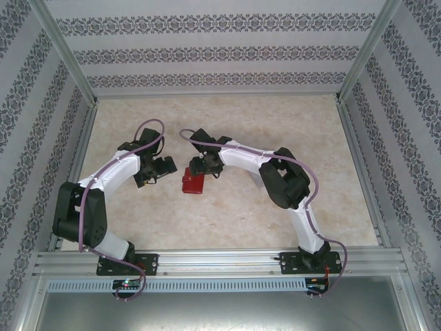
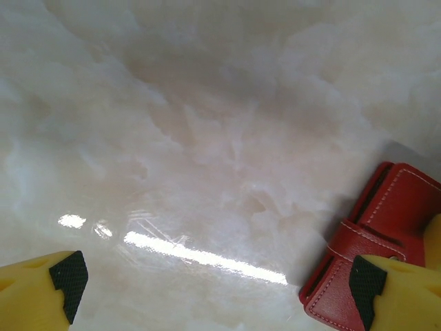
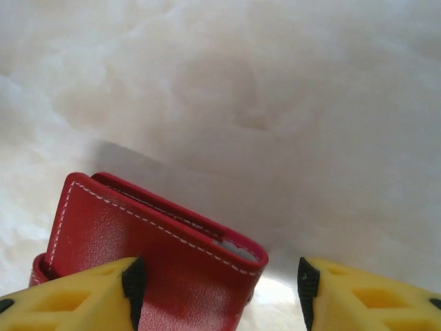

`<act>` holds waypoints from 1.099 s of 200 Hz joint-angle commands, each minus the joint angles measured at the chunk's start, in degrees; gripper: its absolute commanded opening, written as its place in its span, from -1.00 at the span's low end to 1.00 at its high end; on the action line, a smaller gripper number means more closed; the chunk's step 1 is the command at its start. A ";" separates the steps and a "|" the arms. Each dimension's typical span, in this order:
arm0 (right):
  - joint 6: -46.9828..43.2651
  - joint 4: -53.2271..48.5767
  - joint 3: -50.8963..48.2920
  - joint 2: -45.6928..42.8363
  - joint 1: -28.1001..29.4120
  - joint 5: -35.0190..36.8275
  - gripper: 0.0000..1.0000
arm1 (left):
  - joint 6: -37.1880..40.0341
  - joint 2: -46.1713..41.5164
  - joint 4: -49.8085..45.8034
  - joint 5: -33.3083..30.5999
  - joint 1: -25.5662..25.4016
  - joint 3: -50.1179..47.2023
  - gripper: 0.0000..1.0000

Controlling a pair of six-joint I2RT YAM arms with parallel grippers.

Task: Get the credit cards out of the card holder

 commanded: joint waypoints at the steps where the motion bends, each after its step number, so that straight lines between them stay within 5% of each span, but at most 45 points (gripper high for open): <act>1: -0.35 -7.56 0.22 -0.27 0.16 8.39 0.22 | -1.73 -0.82 1.75 0.90 0.76 -1.16 0.99; 48: 4.89 -8.49 -12.09 -9.13 -1.57 13.16 0.15 | -4.37 -0.64 4.88 6.72 0.80 -2.91 1.00; 94: 3.47 -4.19 -17.59 -19.78 -2.48 4.16 0.22 | -6.96 -1.70 8.14 12.22 0.69 -5.73 0.97; 119: -2.22 -3.36 -12.12 -16.05 -2.97 -3.39 0.26 | -7.43 -2.05 8.45 11.89 0.63 -6.56 0.96; 159: -4.02 -4.80 -6.89 -9.85 -3.55 -5.91 0.27 | -7.65 -2.85 8.12 10.52 0.64 -7.30 0.99; 220: -6.07 -11.00 -4.94 -5.49 -4.38 6.07 0.29 | -7.43 -2.59 9.13 11.35 0.67 -7.58 0.99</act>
